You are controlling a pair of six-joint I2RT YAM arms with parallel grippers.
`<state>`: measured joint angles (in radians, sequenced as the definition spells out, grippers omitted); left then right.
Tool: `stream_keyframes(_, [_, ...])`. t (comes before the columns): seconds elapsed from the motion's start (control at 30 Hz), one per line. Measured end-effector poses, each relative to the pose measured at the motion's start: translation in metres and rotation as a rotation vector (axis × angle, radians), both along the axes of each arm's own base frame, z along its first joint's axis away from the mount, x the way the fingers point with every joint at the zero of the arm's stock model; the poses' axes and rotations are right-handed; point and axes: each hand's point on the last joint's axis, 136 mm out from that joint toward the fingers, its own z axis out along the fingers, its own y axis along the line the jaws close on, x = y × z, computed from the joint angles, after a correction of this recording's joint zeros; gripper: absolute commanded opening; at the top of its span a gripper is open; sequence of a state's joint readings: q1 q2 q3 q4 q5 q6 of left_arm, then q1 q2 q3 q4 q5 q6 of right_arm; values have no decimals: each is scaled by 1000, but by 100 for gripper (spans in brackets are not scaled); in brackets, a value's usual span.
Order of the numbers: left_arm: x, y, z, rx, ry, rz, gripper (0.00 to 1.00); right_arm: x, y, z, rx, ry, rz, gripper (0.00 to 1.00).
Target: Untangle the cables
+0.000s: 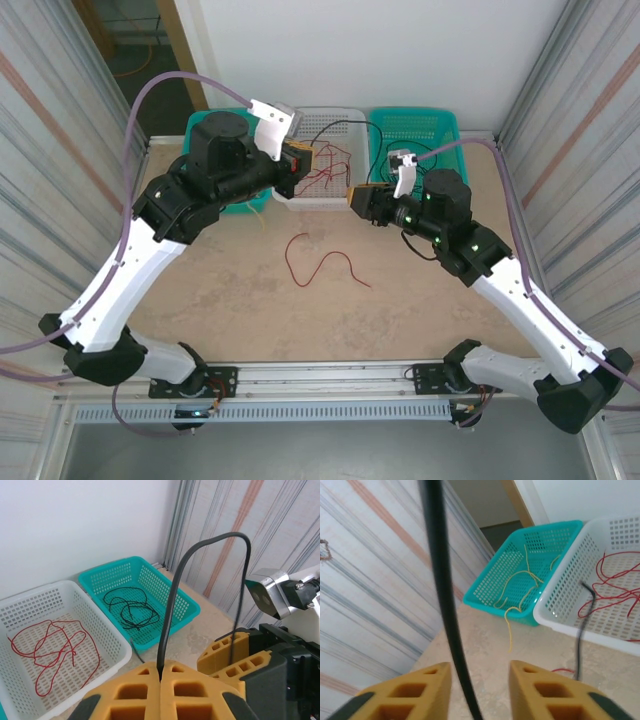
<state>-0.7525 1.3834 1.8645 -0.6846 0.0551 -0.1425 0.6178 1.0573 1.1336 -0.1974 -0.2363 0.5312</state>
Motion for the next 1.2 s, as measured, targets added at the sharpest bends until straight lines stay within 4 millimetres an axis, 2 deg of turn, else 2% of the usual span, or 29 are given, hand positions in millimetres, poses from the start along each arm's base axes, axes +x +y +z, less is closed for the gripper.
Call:
stream_keyframes(0.07, [2, 6, 3, -8, -2, 13, 0, 1, 0, 1, 2, -4, 0, 23])
stream_keyframes(0.2, [8, 22, 9, -34, -2, 57, 0, 1, 1, 2, 2, -11, 1, 10])
stream_keyframes(0.27, [9, 29, 12, -48, 0, 70, 0, 1, 1, 3, 3, -12, 1, 9])
stream_keyframes(0.33, [7, 30, 14, -60, 3, 66, 0, 1, 1, 3, 2, -12, 3, 21])
stream_keyframes(0.43, [5, 29, 15, -66, 6, 58, 0, -1, 3, 3, 5, -15, 18, 49])
stream_keyframes(0.47, [5, 29, 15, -66, 7, 56, 0, -3, 5, 4, 6, -18, 29, 55])
stream_keyframes(0.6, [3, 27, 14, -70, 15, 43, 0, -4, 13, 11, 12, -28, 65, 59])
stream_keyframes(0.67, [3, 27, 14, -72, 15, 41, 0, -3, 17, 15, 17, -38, 73, 50])
stream_keyframes(0.73, [3, 27, 14, -76, 20, 38, 0, 1, 19, 16, 14, -47, 70, 28])
stream_keyframes(0.8, [2, 26, 14, -77, 21, 35, 0, 4, 21, 17, 10, -49, 67, 13])
stream_keyframes(0.87, [3, 27, 14, -78, 22, 36, 0, 8, 23, 17, 4, -50, 63, 2])
stream_keyframes(0.9, [4, 28, 14, -79, 23, 36, 0, 11, 23, 17, 1, -52, 60, 0])
stream_keyframes(1.1, [15, 45, 7, -78, 38, 95, 0, 17, 21, 15, -16, -54, 27, 0])
stream_keyframes(1.13, [18, 51, 3, -77, 45, 114, 7, 18, 19, 14, -21, -51, 18, 0])
stream_keyframes(1.2, [26, 65, -11, -76, 65, 160, 38, 22, 14, 11, -36, -43, -9, 0])
